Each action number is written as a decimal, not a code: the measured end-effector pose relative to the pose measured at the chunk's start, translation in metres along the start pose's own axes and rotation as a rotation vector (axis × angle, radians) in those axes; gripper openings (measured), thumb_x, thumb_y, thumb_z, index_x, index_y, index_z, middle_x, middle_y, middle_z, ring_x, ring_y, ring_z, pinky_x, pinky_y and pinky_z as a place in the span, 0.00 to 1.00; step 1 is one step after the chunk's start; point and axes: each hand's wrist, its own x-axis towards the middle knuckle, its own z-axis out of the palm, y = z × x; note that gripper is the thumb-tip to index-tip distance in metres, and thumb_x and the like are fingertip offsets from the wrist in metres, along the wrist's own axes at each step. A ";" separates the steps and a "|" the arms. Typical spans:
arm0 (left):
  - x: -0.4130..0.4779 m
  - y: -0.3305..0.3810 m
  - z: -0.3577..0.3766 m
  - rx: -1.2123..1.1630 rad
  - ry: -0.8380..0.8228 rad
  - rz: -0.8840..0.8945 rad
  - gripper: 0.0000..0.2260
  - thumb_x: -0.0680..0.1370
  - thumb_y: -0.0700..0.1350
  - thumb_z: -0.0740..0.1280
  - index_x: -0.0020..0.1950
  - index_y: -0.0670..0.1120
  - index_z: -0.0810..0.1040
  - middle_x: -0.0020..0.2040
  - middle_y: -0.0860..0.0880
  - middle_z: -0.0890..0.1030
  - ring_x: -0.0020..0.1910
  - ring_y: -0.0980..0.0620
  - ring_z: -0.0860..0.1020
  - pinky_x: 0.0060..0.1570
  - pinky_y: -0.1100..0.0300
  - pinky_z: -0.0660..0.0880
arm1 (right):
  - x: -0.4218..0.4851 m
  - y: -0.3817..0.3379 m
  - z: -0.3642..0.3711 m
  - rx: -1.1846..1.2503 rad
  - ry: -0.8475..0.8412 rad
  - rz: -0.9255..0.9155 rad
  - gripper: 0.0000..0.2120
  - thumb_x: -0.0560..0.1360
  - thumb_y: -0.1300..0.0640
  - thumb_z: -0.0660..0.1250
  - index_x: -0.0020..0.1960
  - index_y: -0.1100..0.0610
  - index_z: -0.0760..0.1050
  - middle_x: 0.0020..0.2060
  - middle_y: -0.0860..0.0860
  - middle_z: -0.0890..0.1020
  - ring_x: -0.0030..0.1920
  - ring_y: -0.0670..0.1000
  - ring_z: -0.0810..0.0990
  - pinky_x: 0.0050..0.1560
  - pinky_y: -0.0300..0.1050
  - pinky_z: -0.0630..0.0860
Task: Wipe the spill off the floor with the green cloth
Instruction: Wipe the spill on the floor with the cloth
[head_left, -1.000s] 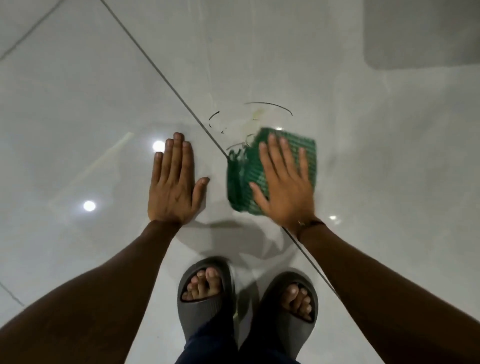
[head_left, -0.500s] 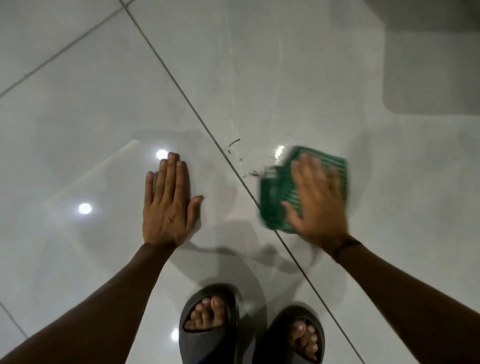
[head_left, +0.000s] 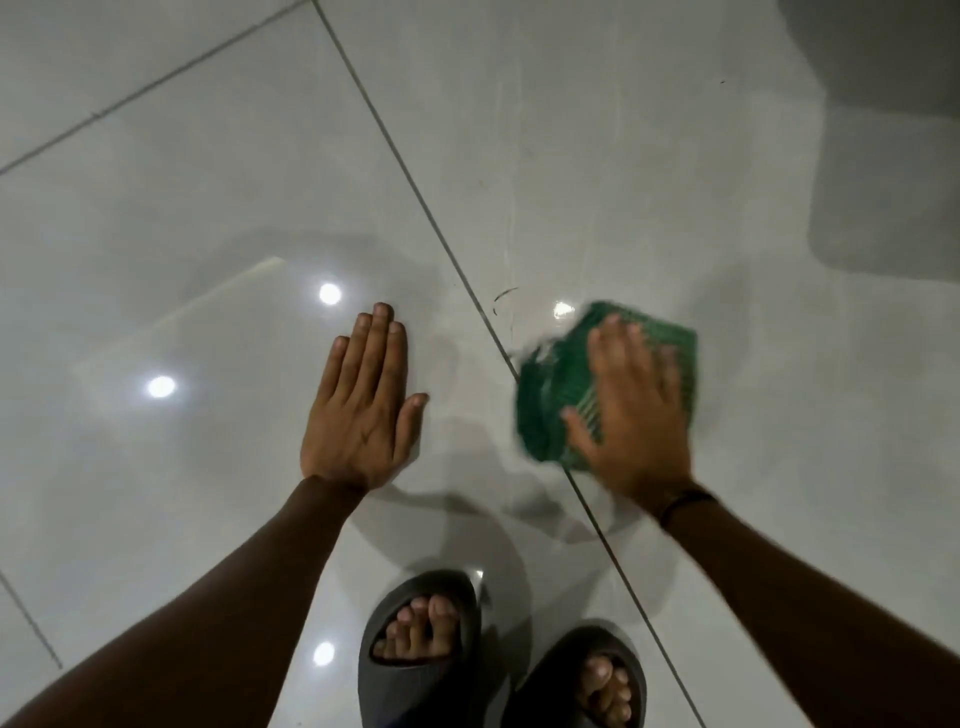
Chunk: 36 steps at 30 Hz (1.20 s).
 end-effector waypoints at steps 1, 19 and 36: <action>-0.001 0.000 0.002 0.005 0.006 0.003 0.36 0.87 0.57 0.53 0.90 0.37 0.53 0.92 0.36 0.53 0.92 0.38 0.53 0.91 0.39 0.53 | 0.017 0.014 -0.004 0.004 0.015 0.118 0.44 0.82 0.33 0.56 0.89 0.57 0.48 0.89 0.57 0.53 0.89 0.61 0.52 0.88 0.66 0.45; -0.001 -0.001 0.001 -0.001 0.000 0.005 0.35 0.87 0.54 0.53 0.89 0.36 0.55 0.91 0.36 0.55 0.92 0.37 0.54 0.90 0.37 0.57 | 0.102 -0.082 -0.015 0.096 0.055 0.072 0.43 0.83 0.31 0.52 0.89 0.54 0.48 0.89 0.59 0.52 0.89 0.64 0.51 0.87 0.71 0.48; -0.002 0.000 -0.001 -0.046 -0.002 0.011 0.35 0.87 0.56 0.50 0.90 0.38 0.52 0.92 0.37 0.52 0.92 0.37 0.51 0.90 0.37 0.53 | 0.062 -0.056 0.006 0.094 0.076 -0.113 0.40 0.84 0.32 0.54 0.89 0.49 0.51 0.89 0.56 0.48 0.89 0.64 0.49 0.86 0.72 0.42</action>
